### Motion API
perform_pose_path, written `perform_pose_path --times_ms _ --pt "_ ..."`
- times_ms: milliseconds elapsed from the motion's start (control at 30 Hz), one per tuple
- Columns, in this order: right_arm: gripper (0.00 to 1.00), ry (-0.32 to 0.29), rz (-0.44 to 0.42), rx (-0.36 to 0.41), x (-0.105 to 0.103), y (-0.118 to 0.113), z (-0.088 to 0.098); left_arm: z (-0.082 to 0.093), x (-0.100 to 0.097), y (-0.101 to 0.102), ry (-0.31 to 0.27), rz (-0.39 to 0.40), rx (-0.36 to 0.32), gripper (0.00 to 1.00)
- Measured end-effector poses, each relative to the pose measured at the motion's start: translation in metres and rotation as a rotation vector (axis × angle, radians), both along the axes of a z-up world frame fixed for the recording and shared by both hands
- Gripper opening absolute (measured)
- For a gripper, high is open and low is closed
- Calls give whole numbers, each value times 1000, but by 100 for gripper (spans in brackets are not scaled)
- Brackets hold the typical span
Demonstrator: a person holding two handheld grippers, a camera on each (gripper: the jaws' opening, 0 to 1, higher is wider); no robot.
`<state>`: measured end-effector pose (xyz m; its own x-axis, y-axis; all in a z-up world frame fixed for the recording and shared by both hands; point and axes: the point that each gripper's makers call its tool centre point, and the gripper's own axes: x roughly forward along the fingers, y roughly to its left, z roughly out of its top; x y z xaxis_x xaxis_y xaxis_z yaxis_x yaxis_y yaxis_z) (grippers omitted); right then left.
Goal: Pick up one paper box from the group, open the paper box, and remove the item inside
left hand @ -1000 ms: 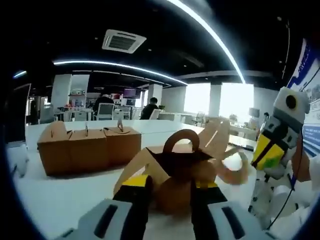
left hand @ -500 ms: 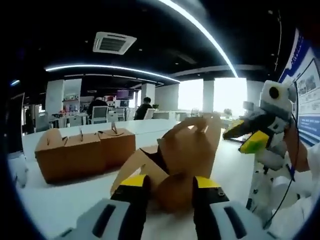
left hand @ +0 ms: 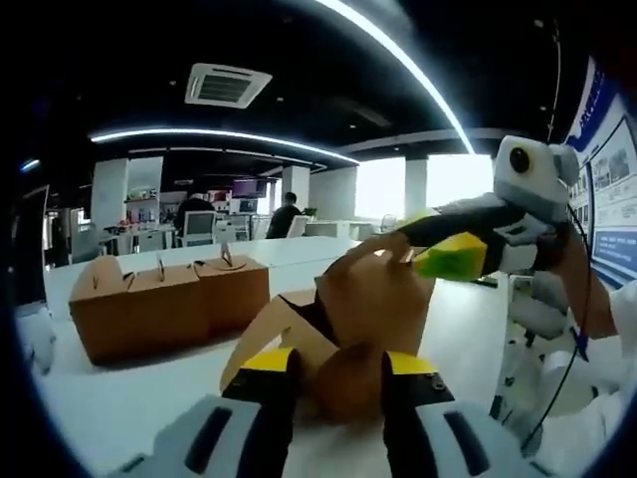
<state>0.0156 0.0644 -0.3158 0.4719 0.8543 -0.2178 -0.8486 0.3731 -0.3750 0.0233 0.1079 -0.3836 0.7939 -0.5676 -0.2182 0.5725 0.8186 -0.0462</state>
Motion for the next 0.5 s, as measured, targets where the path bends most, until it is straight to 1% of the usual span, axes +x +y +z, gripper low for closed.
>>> perform_pose_path --times_ms 67,100,133,233,333,433,500 --pt "6 -16 -8 -6 3 -1 1 -1 0 0 0 2 1 35" --pt "6 -18 -12 -4 4 -2 2 -1 0 0 1 2 0 35" --pt "3 -18 -11 -3 4 -2 2 -1 0 0 -1 3 0 36" --pt "3 -20 7 -9 0 -2 2 -2 1 0 2 7 0 36" --pt "3 -37 28 -21 -6 -1 2 -2 2 0 4 9 -4 36" --pt "3 -54 58 -12 -12 1 7 -3 2 0 7 15 -8 36" --pt "3 -58 90 -6 -21 5 10 -3 3 1 10 24 -13 36"
